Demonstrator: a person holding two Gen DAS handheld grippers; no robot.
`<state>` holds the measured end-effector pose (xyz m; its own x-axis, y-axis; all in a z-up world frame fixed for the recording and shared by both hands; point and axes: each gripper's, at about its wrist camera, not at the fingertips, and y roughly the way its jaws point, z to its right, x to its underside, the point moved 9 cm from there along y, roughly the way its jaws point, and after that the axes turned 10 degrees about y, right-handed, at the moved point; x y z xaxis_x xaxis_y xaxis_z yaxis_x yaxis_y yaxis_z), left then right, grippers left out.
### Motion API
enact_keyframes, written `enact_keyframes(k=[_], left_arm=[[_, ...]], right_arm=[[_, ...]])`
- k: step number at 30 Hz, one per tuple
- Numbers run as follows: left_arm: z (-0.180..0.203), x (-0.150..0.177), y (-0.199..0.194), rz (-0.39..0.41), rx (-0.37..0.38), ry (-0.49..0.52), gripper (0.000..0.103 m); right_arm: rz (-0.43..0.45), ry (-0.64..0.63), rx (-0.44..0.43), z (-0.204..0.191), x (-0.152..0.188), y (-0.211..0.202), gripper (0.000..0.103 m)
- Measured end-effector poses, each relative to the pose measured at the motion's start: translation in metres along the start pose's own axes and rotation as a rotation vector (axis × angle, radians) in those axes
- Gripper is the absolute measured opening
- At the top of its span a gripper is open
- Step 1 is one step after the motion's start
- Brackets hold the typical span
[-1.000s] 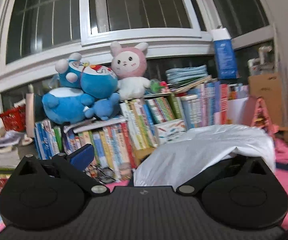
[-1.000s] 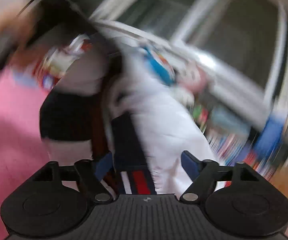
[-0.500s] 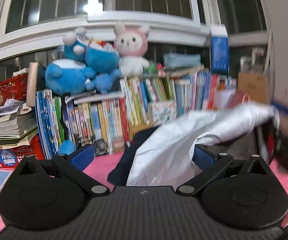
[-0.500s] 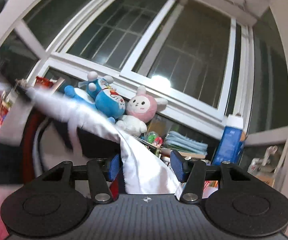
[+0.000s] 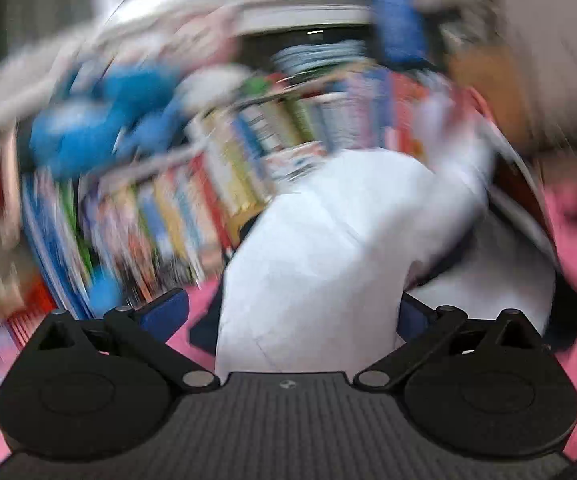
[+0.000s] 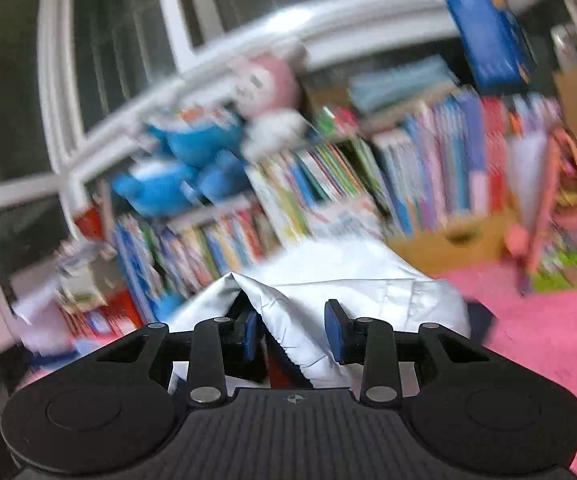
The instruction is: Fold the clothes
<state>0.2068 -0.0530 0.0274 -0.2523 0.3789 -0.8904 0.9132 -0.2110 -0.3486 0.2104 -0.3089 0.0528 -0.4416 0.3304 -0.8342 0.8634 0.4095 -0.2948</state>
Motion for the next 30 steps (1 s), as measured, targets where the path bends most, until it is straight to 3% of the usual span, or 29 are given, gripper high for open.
enact_keyframes(k=[1, 3, 6, 9, 12, 17, 19, 21, 25, 27, 30], left_arm=[[-0.013, 0.001, 0.008, -0.018, 0.029, -0.086, 0.103], [-0.029, 0.003, 0.023, -0.058, 0.084, -0.204, 0.103], [-0.033, 0.005, 0.047, -0.123, 0.088, -0.225, 0.103], [-0.03, 0.003, 0.062, -0.151, 0.058, -0.2, 0.103], [-0.031, 0.002, 0.069, -0.165, 0.076, -0.223, 0.103], [-0.036, 0.004, 0.077, -0.179, 0.131, -0.295, 0.103], [-0.039, 0.004, 0.075, -0.165, 0.16, -0.317, 0.103], [-0.041, 0.005, 0.069, -0.151, 0.165, -0.315, 0.103], [-0.049, 0.007, 0.063, -0.153, 0.126, -0.289, 0.103], [-0.053, 0.011, 0.061, -0.163, 0.099, -0.271, 0.103], [-0.046, 0.016, 0.051, -0.146, 0.069, -0.21, 0.103]], right_arm=[[-0.013, -0.066, 0.035, 0.002, 0.01, 0.001, 0.04], [-0.04, -0.197, 0.105, 0.007, 0.029, 0.002, 0.057], [-0.071, -0.401, 0.208, 0.011, 0.056, 0.002, 0.069], [0.035, -0.7, 0.264, -0.02, 0.078, -0.01, 0.084], [0.142, -0.986, 0.266, -0.054, 0.106, -0.021, 0.087], [0.044, -1.203, 0.172, -0.078, 0.168, -0.008, 0.08], [0.0, -1.226, 0.179, -0.079, 0.179, 0.008, 0.067], [-0.017, -1.217, 0.206, -0.078, 0.177, 0.025, 0.064], [-0.025, -1.142, 0.244, -0.071, 0.164, 0.046, 0.047], [0.003, -1.067, 0.245, -0.07, 0.149, 0.04, 0.034], [0.051, -0.904, 0.227, -0.07, 0.12, 0.025, 0.03]])
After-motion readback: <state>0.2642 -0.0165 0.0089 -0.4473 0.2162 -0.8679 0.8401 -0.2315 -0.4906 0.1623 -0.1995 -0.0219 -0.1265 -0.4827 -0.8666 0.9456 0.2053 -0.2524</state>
